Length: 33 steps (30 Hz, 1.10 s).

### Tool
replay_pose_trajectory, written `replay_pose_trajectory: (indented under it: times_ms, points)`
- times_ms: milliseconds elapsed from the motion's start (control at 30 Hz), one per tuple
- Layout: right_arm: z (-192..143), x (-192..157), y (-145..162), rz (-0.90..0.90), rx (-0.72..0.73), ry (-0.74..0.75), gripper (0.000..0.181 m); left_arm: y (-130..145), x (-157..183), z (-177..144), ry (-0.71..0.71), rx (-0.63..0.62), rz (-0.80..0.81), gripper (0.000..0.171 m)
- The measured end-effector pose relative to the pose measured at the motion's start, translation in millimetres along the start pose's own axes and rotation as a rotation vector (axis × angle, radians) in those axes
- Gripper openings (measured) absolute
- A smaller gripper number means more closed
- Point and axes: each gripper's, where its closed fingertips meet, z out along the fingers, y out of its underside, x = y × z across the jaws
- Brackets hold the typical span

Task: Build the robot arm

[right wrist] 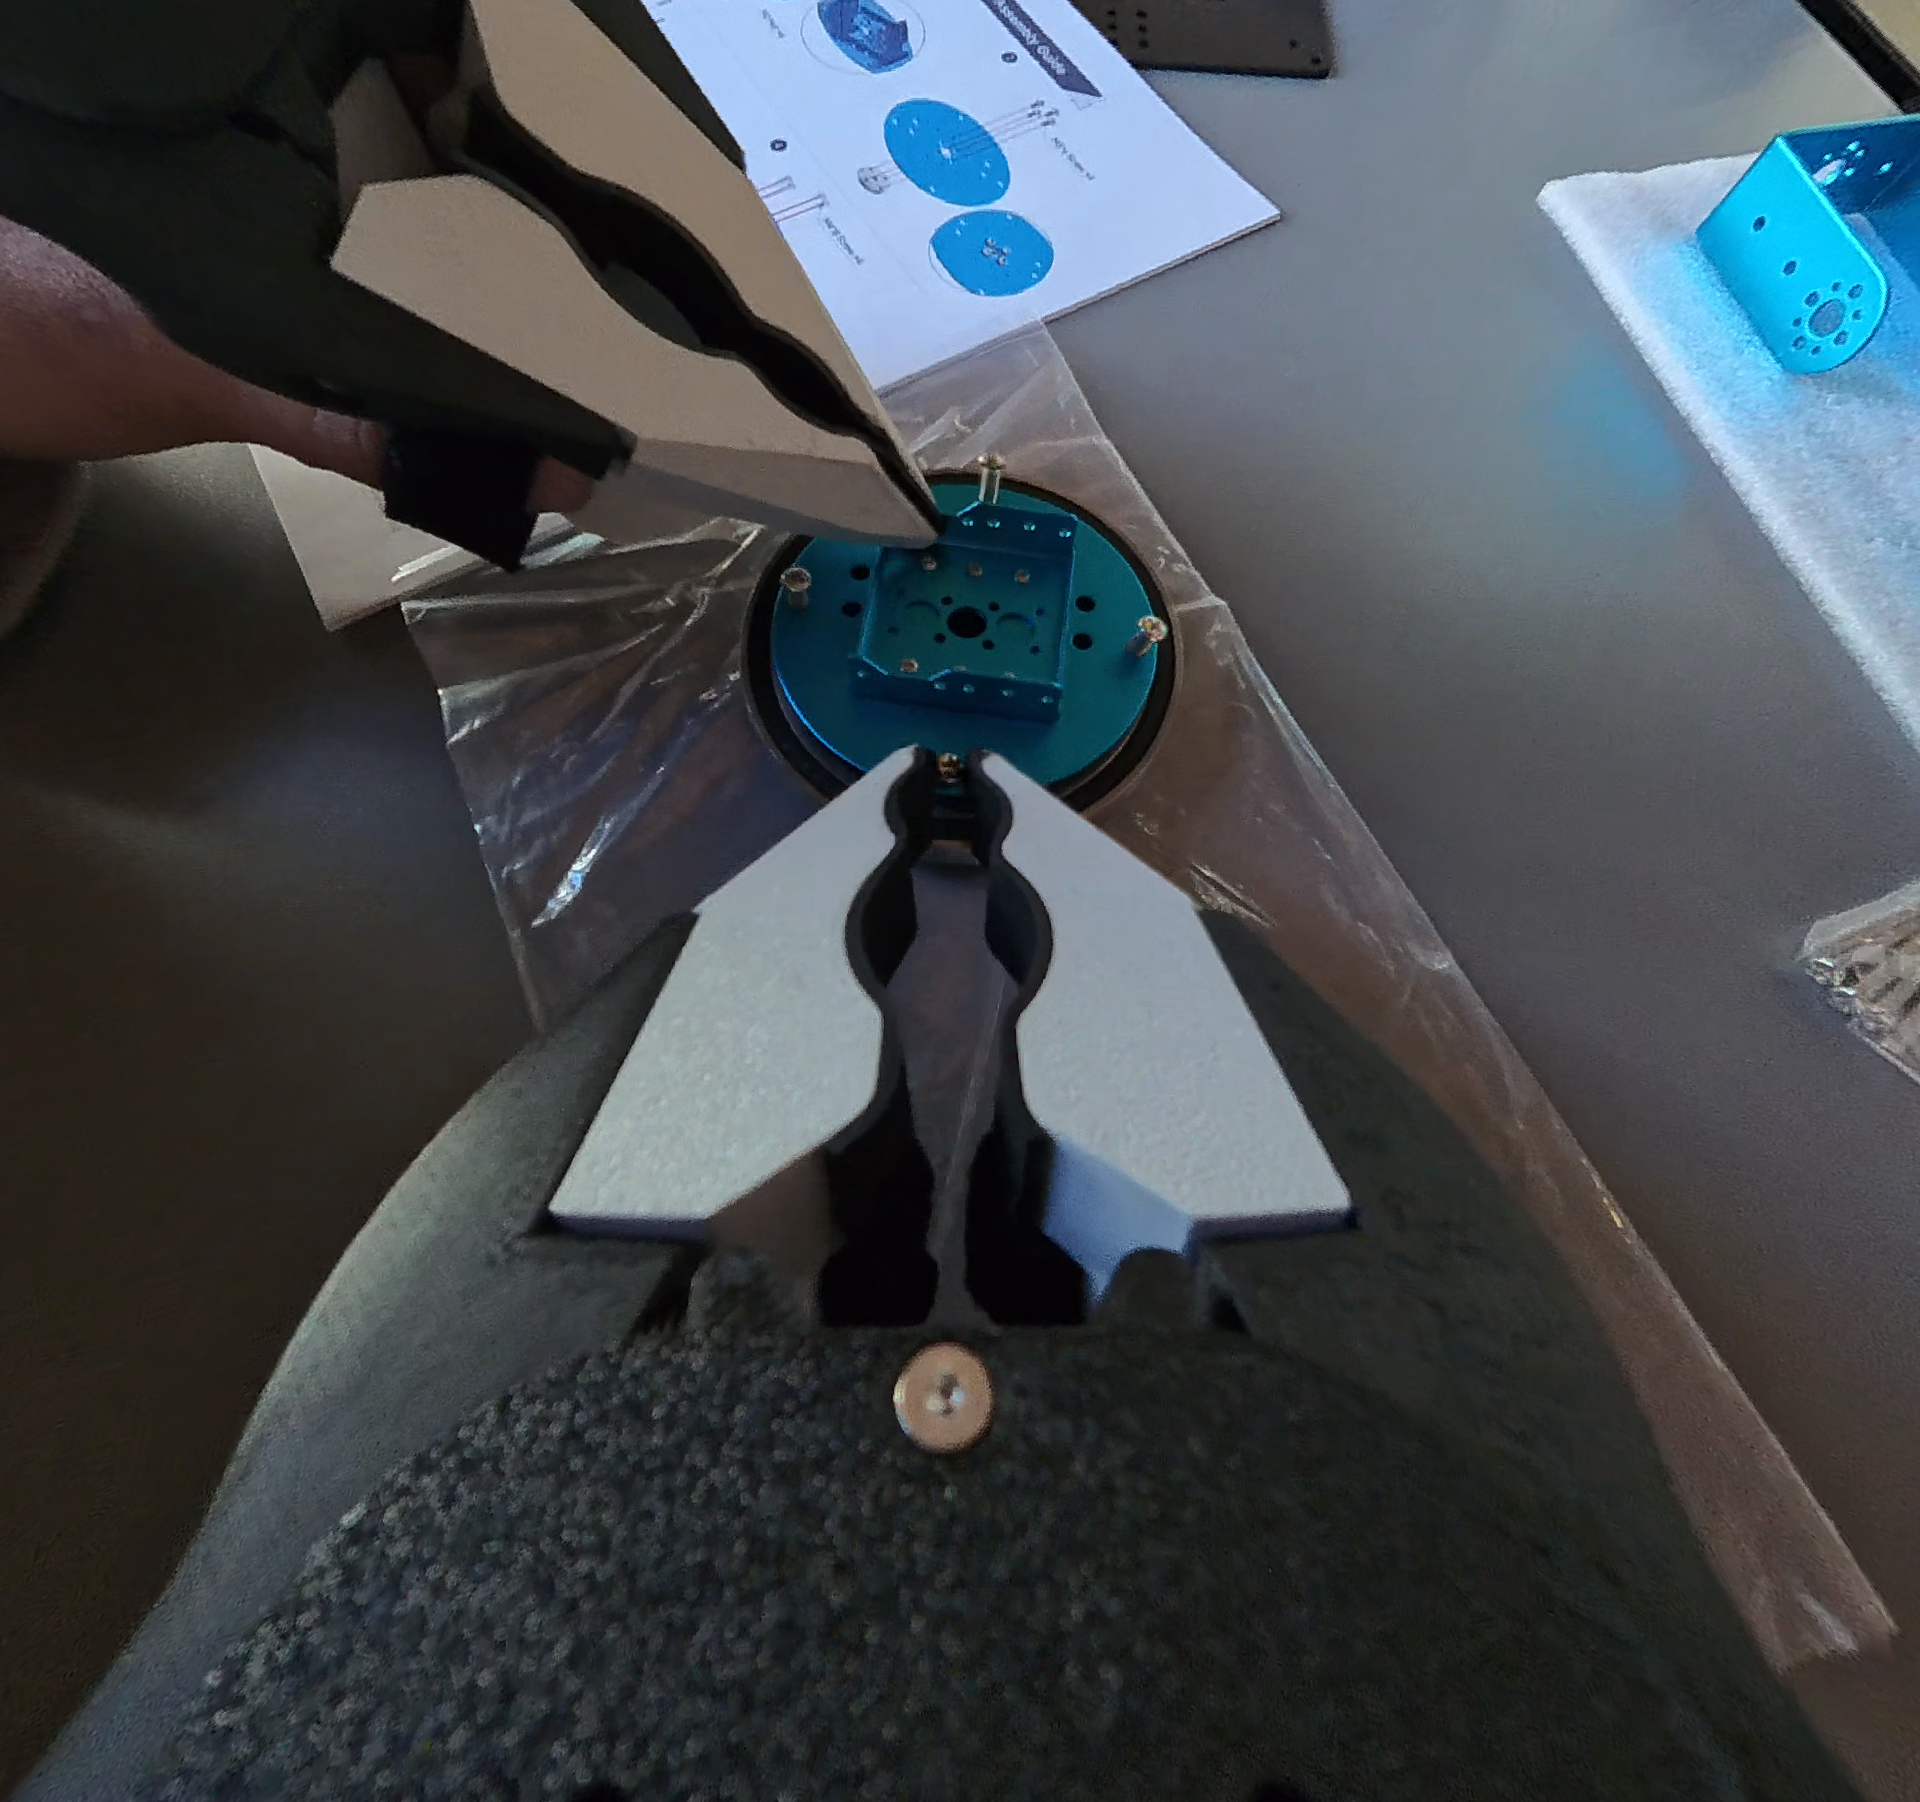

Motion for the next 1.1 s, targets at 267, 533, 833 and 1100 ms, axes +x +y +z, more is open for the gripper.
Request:
replay_pose_trajectory:
  times_ms: [267, 533, 833, 1100]
  points:
    - [2.7, 0.5, -2.2, -0.03, -0.05, 0.013, 0.004, 1.0, -3.7, 0.4, -0.005, -0.007, -0.011, 0.0]
    - [2.7, 1.9, -3.2, -0.134, -0.066, 0.078, 0.004, 2.5, -3.6, -0.5, -0.029, -0.005, -0.016, 0.0]
    - [1.9, 6.2, -4.4, -0.281, -0.082, 0.188, 0.002, 0.5, -3.6, 1.3, -0.036, -0.005, -0.011, 0.0]
    - [2.2, 3.6, -3.4, -0.319, -0.07, 0.173, 0.002, -0.5, -3.3, 1.7, -0.035, 0.0, 0.009, 0.0]
